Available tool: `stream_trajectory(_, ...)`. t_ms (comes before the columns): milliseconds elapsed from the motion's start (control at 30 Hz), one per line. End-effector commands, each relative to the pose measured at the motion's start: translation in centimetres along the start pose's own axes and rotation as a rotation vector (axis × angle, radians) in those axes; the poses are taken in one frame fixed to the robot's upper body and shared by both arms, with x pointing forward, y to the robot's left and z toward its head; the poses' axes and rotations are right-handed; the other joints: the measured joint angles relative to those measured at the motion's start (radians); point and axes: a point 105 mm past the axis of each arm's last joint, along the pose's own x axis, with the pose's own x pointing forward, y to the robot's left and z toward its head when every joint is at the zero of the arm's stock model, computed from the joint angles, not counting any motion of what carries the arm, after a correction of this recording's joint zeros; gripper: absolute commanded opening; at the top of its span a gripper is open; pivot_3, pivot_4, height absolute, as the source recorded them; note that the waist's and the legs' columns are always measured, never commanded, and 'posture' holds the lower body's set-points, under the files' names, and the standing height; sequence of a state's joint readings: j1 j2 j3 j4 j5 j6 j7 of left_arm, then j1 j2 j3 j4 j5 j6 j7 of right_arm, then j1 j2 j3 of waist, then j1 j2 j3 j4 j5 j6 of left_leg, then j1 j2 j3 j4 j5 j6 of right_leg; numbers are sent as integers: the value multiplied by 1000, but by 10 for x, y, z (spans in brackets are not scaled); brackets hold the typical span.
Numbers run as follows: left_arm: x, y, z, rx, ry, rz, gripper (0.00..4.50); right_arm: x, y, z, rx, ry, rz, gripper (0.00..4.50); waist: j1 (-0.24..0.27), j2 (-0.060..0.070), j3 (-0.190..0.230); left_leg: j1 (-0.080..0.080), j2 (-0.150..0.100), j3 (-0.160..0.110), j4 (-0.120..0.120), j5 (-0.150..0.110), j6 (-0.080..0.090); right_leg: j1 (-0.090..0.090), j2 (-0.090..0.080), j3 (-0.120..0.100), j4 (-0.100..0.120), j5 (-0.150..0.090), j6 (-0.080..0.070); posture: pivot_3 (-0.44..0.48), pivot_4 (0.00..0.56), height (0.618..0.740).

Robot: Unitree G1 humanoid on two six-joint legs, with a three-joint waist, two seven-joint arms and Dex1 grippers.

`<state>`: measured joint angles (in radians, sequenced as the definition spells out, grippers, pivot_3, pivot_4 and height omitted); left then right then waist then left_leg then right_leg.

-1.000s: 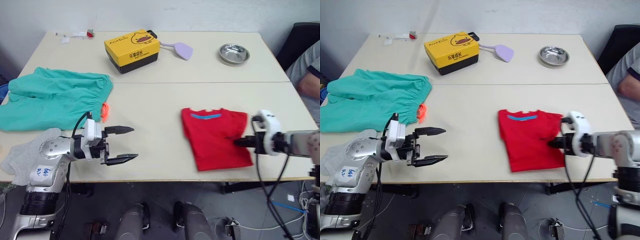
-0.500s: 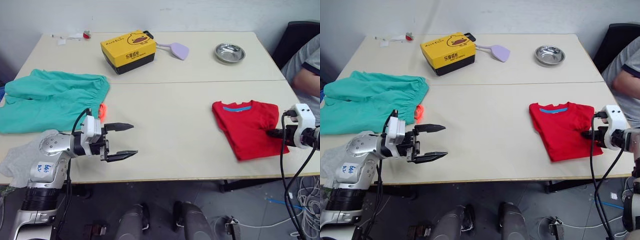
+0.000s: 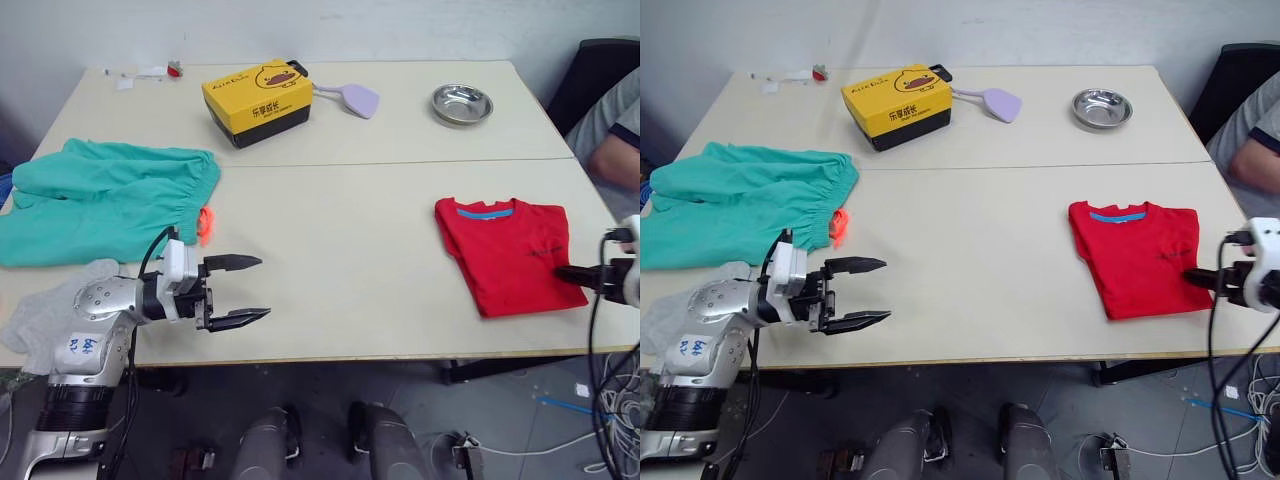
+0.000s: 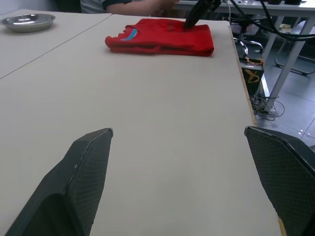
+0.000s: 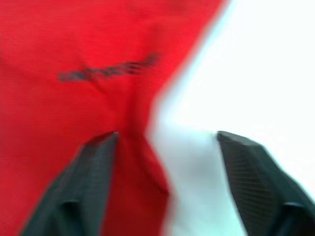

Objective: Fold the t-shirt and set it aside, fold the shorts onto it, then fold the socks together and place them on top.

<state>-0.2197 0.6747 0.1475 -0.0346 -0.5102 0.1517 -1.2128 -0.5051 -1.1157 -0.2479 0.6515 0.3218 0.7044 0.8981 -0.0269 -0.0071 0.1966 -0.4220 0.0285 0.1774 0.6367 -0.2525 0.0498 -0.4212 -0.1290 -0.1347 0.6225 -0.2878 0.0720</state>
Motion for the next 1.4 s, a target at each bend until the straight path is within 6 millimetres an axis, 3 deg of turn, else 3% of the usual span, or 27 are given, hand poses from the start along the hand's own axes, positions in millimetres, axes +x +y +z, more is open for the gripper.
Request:
stream_trajectory(33, -14, 0, 10, 20, -18, 62, 4500, -27, 23, 38, -198, -201, 146, 4477, -2, 0, 0, 0, 1, 0, 0, 0, 0, 0, 1, 0, 0, 0, 0, 0, 150, 740)
stream_trajectory(167, -40, 4, 5, -24, 6, 218, 4500, -42, 83, 29, -404, -359, 434, 4477, -5, 0, 0, 2, 3, 0, -1, 2, 2, 0, 4, 1, 0, 0, 0, 0, 150, 740)
stream_trajectory(300, -82, 7, -5, -27, 53, 437, 4500, -47, 127, -3, -597, -484, 610, 4477, 1, 0, 0, 3, 3, -2, -1, -1, -2, 3, 4, -1, -1, 0, 0, 0, 150, 740)
stream_trajectory(467, -138, -7, -26, -77, 133, 684, 4500, -47, 152, -47, -598, -469, 749, 4477, 3, -1, 0, 4, 1, -3, -1, -5, 3, 5, 1, -1, -3, 0, 0, 0, 150, 740)
stream_trajectory(533, -171, -17, -39, -123, 166, 831, 4500, -44, 152, -55, -618, -514, 724, 4477, 2, -1, 0, 4, 1, -3, -1, -8, 7, 6, 0, 0, -4, 0, 0, 0, 150, 740)
stream_trajectory(633, -196, -34, -48, -173, 192, 937, 4500, -42, 159, -65, -650, -550, 755, 4477, -1, -2, 0, 8, 1, -3, -3, -10, 7, 9, 0, 0, -7, 0, -1, 0, 150, 740)
stream_trajectory(733, -200, -45, -49, -200, 194, 945, 4500, -40, 167, -67, -613, -558, 783, 4477, -1, -2, 0, 11, 1, -3, -8, -10, 6, 10, 0, 1, -11, -1, -3, 0, 150, 740)
stream_trajectory(867, -190, -42, -39, -198, 154, 913, 4500, -38, 182, -57, -597, -619, 834, 4477, 2, -2, 0, 12, 1, -3, -9, -10, 5, 10, 0, 1, -12, -4, -7, 0, 150, 740)
stream_trajectory(1000, -179, -17, -19, -143, 121, 898, 4500, -40, 205, -30, -608, -736, 873, 4477, 0, -2, 0, 12, 1, -3, -9, -10, 5, 10, 0, 1, -11, -4, -7, 0, 150, 740)
stream_trajectory(1167, -179, 16, -8, -117, 179, 920, 4500, -47, 228, -5, -592, -833, 913, 4477, 0, -2, 0, 13, 1, -3, -10, -10, 4, 10, 0, 1, -11, -2, -4, 0, 150, 740)
stream_trajectory(1400, -165, 72, -23, -143, 425, 822, 4500, -49, 253, 16, -530, -903, 937, 4477, 2, -2, 0, 12, 0, -2, -10, -10, 1, 8, 0, 1, -6, -2, -4, 0, 150, 740)
